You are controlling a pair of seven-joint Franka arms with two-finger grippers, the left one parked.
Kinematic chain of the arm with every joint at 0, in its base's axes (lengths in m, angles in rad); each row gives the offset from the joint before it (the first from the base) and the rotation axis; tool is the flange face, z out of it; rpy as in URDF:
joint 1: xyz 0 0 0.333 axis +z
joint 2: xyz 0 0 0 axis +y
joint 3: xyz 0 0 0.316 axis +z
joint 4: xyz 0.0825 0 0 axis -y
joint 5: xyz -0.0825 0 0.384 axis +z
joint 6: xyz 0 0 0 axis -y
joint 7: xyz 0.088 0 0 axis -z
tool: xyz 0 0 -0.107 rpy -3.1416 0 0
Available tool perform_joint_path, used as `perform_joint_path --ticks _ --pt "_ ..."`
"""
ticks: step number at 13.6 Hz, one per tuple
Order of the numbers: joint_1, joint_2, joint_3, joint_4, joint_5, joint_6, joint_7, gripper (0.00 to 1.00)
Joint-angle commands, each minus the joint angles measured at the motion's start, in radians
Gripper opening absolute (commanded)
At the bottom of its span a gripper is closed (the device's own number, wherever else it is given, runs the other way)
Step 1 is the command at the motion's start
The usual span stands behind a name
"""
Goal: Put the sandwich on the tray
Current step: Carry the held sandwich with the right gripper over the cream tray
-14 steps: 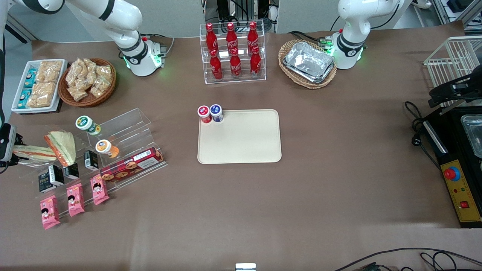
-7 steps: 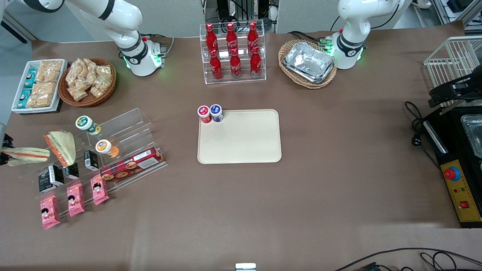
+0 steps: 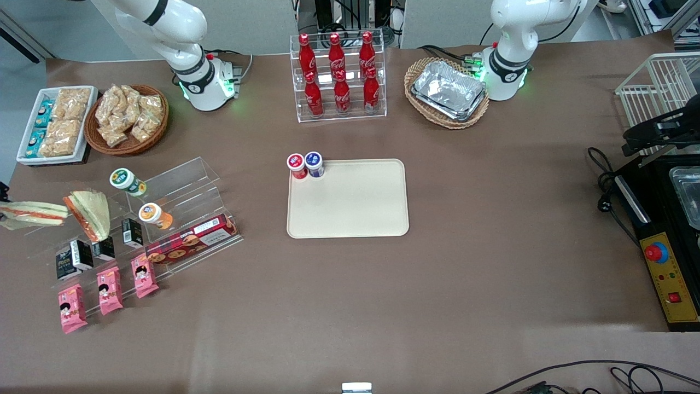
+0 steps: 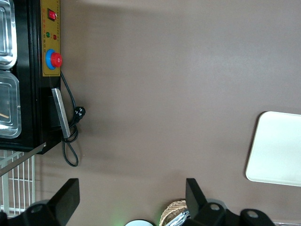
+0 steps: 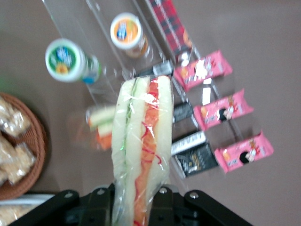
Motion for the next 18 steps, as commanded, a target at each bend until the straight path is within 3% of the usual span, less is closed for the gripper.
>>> perform_joint_path --ticks 1,6,8,13,18 --pt "0.127 -0.064 0.007 0.007 0.021 -0.119 0.196 0.20" --pt "0.279 -0.101 0.085 0.007 0.020 -0.195 0.481 0.20" --pt "0.305 -0.101 0.156 0.007 0.024 -0.196 0.558 0.20" --pt "0.386 -0.075 0.343 0.007 0.041 -0.165 0.939 0.22" --pt "0.544 0.009 0.354 0.006 0.041 -0.003 1.089 0.22"
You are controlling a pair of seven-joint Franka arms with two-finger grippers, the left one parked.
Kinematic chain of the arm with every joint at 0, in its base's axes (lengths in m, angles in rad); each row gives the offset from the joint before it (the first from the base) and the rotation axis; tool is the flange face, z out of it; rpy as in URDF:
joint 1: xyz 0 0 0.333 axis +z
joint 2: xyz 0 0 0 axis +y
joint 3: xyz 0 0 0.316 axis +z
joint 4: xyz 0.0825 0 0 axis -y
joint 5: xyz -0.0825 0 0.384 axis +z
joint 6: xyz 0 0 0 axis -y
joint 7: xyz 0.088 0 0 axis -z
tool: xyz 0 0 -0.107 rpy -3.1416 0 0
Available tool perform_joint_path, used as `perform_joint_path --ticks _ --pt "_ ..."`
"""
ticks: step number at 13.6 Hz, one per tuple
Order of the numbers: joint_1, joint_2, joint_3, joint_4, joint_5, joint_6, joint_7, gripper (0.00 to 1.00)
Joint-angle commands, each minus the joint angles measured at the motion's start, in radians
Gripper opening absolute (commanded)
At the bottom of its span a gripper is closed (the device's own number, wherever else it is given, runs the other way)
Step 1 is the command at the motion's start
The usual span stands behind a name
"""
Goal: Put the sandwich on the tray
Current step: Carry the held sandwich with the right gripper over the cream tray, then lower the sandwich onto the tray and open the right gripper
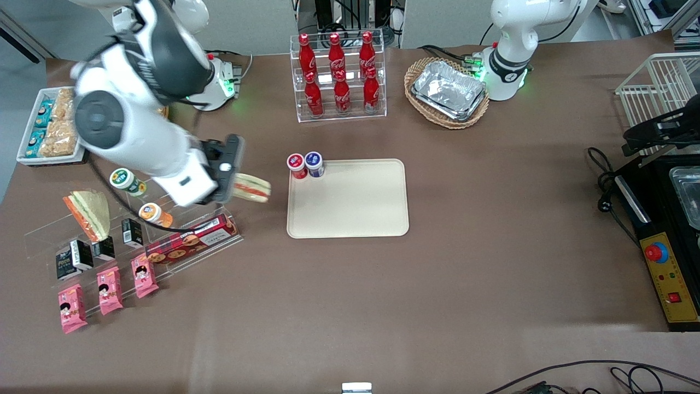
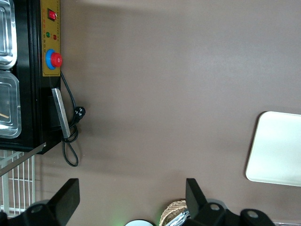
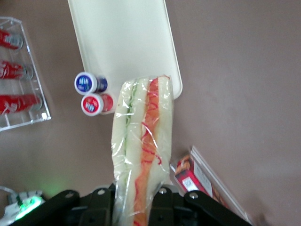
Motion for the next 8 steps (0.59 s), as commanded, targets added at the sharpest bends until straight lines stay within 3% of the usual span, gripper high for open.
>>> perform_joint_path --ticks 1,5,8 --pt "0.080 0.073 -0.003 0.010 0.009 0.106 0.056 0.22" --pt "0.183 0.170 -0.004 0.006 -0.015 0.264 0.113 0.22" --pt "0.266 0.248 -0.004 0.004 -0.102 0.357 0.136 0.22"
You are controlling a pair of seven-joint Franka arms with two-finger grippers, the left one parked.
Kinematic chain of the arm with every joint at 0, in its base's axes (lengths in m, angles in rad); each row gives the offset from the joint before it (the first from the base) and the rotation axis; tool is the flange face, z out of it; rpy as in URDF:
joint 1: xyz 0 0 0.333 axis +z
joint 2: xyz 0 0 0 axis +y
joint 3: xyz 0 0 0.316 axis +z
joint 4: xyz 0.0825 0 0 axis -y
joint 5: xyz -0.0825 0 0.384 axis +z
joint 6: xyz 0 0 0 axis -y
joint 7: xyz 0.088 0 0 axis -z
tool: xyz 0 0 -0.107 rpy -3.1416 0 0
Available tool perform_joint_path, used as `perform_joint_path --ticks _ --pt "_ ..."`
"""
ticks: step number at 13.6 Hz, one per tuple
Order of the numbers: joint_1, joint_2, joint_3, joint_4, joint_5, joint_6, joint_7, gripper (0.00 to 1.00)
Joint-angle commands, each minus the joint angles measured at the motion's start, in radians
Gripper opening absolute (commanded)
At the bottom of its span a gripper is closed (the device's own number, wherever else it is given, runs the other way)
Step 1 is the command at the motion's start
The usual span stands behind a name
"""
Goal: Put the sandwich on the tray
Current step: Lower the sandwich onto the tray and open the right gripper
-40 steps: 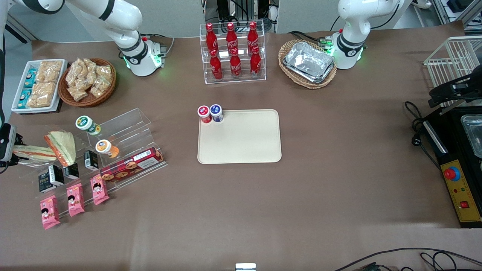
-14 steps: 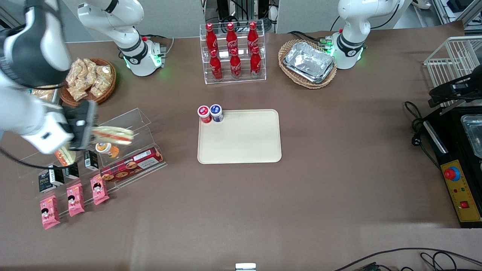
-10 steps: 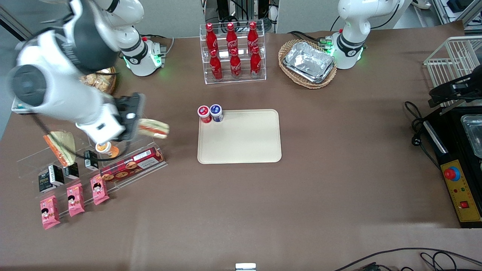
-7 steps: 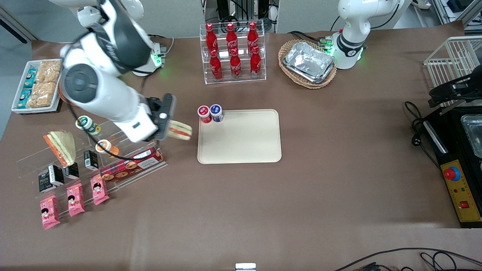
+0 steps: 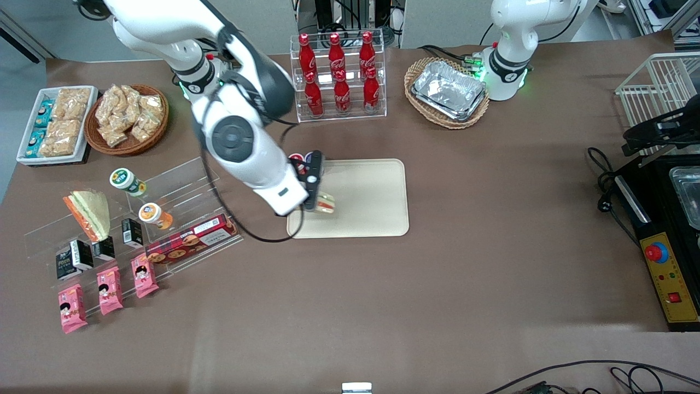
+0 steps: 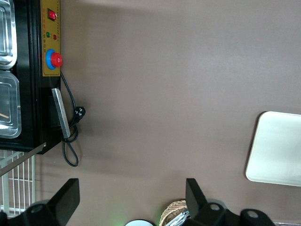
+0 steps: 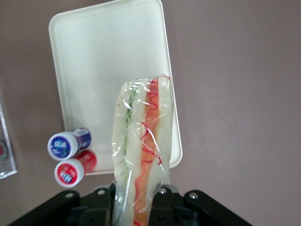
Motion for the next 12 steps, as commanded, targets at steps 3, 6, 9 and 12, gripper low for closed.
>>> perform_joint_path --ticks 3,6,9,12 --pt "0.097 0.151 -0.004 0.002 -0.136 0.151 0.045 0.22" --pt "0.125 0.208 -0.004 -0.025 -0.138 0.270 0.114 0.23" --pt "0.146 0.243 -0.010 -0.024 -0.164 0.297 0.122 0.23" --pt "0.149 0.269 -0.012 -0.025 -0.181 0.324 0.128 0.24"
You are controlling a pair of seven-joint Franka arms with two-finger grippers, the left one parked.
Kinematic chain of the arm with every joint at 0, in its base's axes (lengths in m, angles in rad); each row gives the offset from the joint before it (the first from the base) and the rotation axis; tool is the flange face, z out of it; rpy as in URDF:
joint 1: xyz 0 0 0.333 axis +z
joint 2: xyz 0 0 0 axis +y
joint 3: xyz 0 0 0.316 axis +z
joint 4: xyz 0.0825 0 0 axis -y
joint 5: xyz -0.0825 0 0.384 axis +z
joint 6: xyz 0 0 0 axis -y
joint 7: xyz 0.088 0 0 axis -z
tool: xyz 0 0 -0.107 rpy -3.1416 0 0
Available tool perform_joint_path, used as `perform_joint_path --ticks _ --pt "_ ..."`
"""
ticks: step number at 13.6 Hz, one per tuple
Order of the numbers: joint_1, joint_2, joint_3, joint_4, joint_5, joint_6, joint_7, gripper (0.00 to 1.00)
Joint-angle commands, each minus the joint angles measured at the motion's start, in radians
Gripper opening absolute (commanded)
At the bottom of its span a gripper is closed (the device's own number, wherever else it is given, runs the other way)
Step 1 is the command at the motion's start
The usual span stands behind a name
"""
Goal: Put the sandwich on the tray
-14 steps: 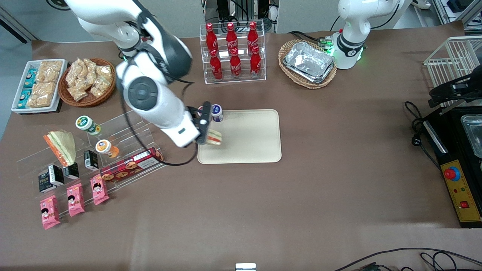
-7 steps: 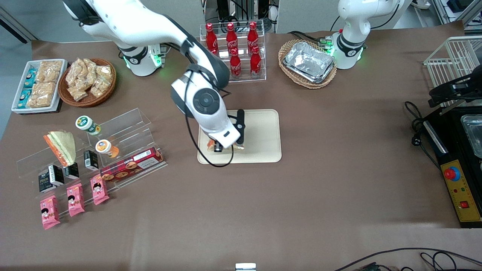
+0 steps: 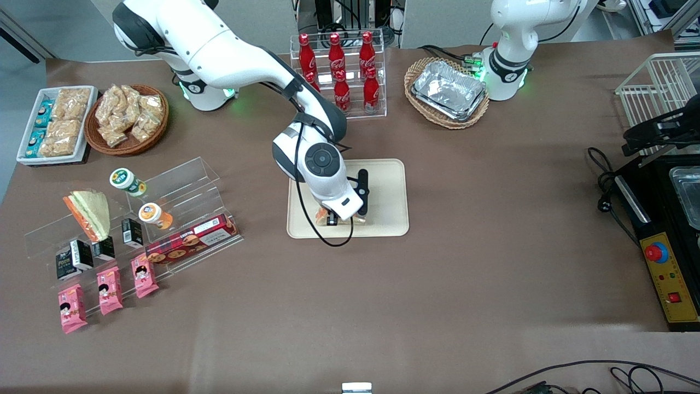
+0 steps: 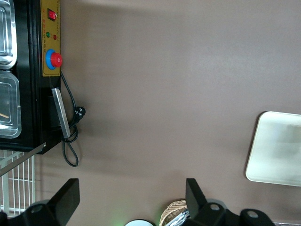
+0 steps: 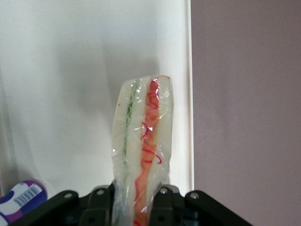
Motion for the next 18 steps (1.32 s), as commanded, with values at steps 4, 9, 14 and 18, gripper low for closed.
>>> perform_joint_path --ticks 4,9,14,18 --pt "0.004 0.038 -0.010 0.000 -0.031 0.068 0.042 0.29" --pt "0.006 0.049 -0.011 -0.001 -0.039 0.078 0.059 0.47" --pt "-0.013 0.038 -0.010 0.005 -0.033 0.071 0.060 1.00" --pt "-0.085 -0.046 -0.008 0.005 -0.025 -0.024 0.050 1.00"
